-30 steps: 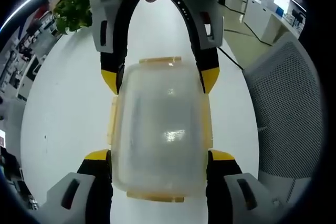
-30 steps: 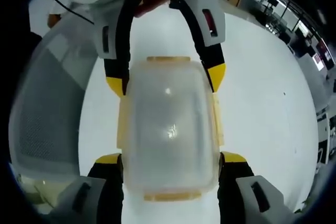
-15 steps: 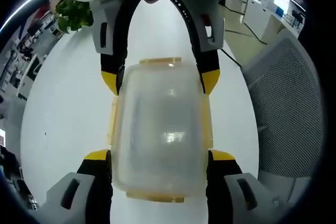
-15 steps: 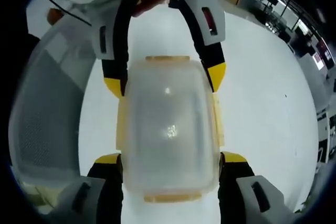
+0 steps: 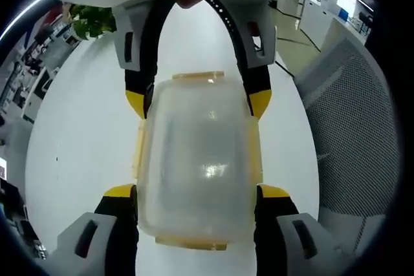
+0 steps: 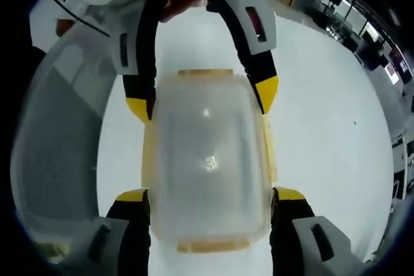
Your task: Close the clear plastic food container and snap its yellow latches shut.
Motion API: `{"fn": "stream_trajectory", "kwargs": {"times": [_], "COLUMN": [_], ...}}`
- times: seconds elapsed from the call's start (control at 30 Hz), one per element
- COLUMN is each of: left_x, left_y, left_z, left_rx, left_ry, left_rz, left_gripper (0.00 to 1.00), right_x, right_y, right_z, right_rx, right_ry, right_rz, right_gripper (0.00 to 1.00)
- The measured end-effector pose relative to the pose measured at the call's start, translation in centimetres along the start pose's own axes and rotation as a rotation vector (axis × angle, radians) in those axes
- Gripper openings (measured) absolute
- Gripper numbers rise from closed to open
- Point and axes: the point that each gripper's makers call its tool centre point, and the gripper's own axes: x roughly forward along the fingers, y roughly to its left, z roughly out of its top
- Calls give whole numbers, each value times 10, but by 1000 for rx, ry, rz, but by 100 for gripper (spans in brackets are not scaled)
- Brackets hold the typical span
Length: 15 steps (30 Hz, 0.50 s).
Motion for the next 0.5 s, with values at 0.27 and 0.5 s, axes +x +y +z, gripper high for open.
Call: {"fn": "stream_trajectory", "kwargs": {"times": [0.27, 0.5], "left_x": [-3, -7], "left_y": [1, 3], "left_z": [-8, -17], "left_rx": [-7, -7], "left_ry": [-15, -14], "left_rz": [-1, -5], "left_gripper": [73, 73], "right_x": [4, 10], "right_y": [-1, -2], "right_z": [8, 18], "right_rx": [1, 4], "right_ry": [0, 5], "right_rz": [3, 7], "right_gripper": [77, 77]}}
